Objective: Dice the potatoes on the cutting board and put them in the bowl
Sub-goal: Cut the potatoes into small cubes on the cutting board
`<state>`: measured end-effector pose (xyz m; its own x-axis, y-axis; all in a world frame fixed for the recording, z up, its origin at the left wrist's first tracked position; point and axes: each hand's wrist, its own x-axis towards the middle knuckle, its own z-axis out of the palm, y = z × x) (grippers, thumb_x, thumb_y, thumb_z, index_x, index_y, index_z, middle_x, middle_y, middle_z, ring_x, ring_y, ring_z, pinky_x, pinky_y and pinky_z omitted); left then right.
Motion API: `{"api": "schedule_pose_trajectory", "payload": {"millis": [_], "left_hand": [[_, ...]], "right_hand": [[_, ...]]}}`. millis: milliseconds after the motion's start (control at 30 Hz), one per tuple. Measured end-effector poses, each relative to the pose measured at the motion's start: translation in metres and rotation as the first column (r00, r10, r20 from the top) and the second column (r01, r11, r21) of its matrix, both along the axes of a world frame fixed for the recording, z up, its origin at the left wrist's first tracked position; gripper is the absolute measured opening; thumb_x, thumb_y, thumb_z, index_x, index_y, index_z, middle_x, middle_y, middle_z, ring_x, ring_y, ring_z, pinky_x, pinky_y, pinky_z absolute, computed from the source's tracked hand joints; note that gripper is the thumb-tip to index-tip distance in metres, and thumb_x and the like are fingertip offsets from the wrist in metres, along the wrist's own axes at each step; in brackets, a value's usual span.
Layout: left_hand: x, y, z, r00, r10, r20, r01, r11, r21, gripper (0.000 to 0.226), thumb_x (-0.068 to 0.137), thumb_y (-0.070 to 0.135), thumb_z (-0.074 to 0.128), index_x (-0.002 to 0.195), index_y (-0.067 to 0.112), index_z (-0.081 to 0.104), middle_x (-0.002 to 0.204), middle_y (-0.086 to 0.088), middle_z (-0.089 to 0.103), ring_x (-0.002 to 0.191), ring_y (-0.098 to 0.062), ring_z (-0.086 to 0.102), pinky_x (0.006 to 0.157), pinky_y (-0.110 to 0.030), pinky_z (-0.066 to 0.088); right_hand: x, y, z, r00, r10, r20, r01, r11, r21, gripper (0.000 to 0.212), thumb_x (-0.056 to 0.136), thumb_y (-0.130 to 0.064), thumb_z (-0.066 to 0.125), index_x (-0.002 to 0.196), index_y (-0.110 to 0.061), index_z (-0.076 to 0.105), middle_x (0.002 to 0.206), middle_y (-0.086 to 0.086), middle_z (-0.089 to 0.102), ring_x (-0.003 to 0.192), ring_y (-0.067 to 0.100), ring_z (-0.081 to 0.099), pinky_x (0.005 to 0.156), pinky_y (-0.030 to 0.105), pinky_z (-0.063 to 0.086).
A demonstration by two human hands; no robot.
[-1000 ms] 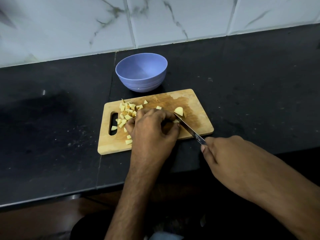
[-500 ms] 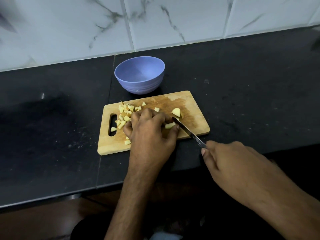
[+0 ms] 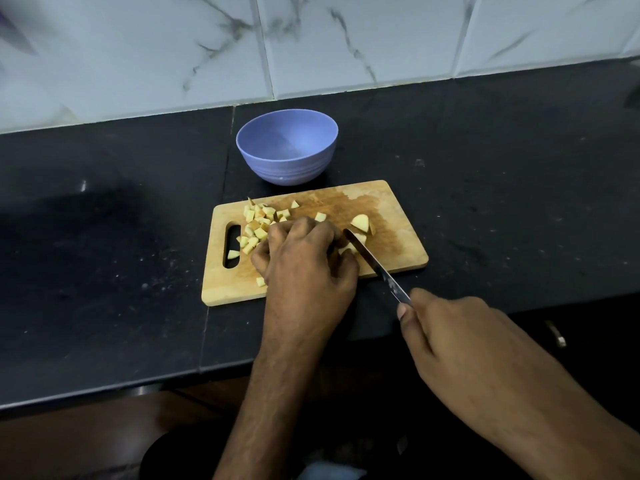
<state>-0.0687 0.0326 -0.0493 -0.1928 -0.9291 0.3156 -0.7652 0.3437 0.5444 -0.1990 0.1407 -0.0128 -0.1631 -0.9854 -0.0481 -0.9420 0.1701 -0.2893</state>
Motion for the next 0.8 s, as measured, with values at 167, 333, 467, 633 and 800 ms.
{"api": "schedule_pose_trajectory", "payload": {"millis": [167, 333, 467, 633, 800], "left_hand": [[0.000, -0.001, 0.000, 1.000, -0.026, 0.008, 0.026, 1.000, -0.008, 0.017, 0.090, 0.038, 0.066, 0.107, 0.037, 0.066, 0.106, 0.021, 0.056, 0.120, -0.008, 0.036, 0.108, -0.045, 0.022], [0.000, -0.002, -0.001, 0.999, -0.032, -0.006, 0.032, 0.999, -0.009, 0.018, 0.090, 0.039, 0.064, 0.108, 0.037, 0.067, 0.104, 0.021, 0.056, 0.120, -0.006, 0.034, 0.108, -0.042, 0.020], [-0.001, -0.002, -0.002, 1.000, -0.019, -0.003, 0.019, 1.000, -0.009, 0.017, 0.090, 0.041, 0.064, 0.106, 0.037, 0.066, 0.101, 0.020, 0.054, 0.118, -0.007, 0.034, 0.106, -0.040, 0.020], [-0.001, 0.001, -0.002, 1.000, 0.023, -0.018, -0.023, 1.000, -0.015, 0.012, 0.088, 0.042, 0.066, 0.097, 0.036, 0.062, 0.104, 0.018, 0.054, 0.116, -0.008, 0.033, 0.103, -0.038, 0.021], [0.001, 0.003, -0.002, 1.000, 0.002, -0.017, -0.003, 1.000, -0.009, 0.020, 0.085, 0.044, 0.068, 0.101, 0.036, 0.060, 0.111, 0.017, 0.051, 0.122, -0.008, 0.029, 0.101, -0.033, 0.015]], "right_hand": [[0.002, 0.001, 0.006, 0.999, -0.001, -0.039, 0.001, 1.000, 0.016, 0.029, 0.103, -0.046, 0.021, 0.082, -0.032, 0.033, 0.066, -0.006, 0.051, 0.052, 0.006, 0.049, 0.047, 0.020, 0.034], [0.001, -0.002, 0.006, 0.999, -0.004, -0.035, 0.006, 0.999, 0.053, 0.028, 0.104, -0.044, 0.022, 0.083, -0.031, 0.034, 0.069, -0.005, 0.052, 0.055, 0.006, 0.050, 0.054, 0.020, 0.042], [-0.002, -0.007, -0.012, 0.997, -0.047, -0.056, 0.050, 0.997, 0.053, 0.035, 0.102, -0.042, 0.024, 0.069, -0.029, 0.027, 0.062, -0.006, 0.046, 0.052, 0.006, 0.041, 0.062, 0.028, 0.049], [-0.006, 0.000, -0.020, 0.990, -0.037, -0.137, 0.042, 0.999, 0.033, 0.031, 0.094, -0.046, 0.018, 0.068, -0.031, 0.026, 0.059, -0.006, 0.046, 0.051, 0.007, 0.044, 0.057, 0.029, 0.047], [-0.001, 0.014, 0.011, 0.993, -0.005, -0.120, 0.014, 0.997, 0.070, 0.036, 0.102, -0.047, 0.020, 0.072, -0.029, 0.028, 0.070, -0.006, 0.050, 0.057, 0.007, 0.049, 0.053, 0.017, 0.038]]}}
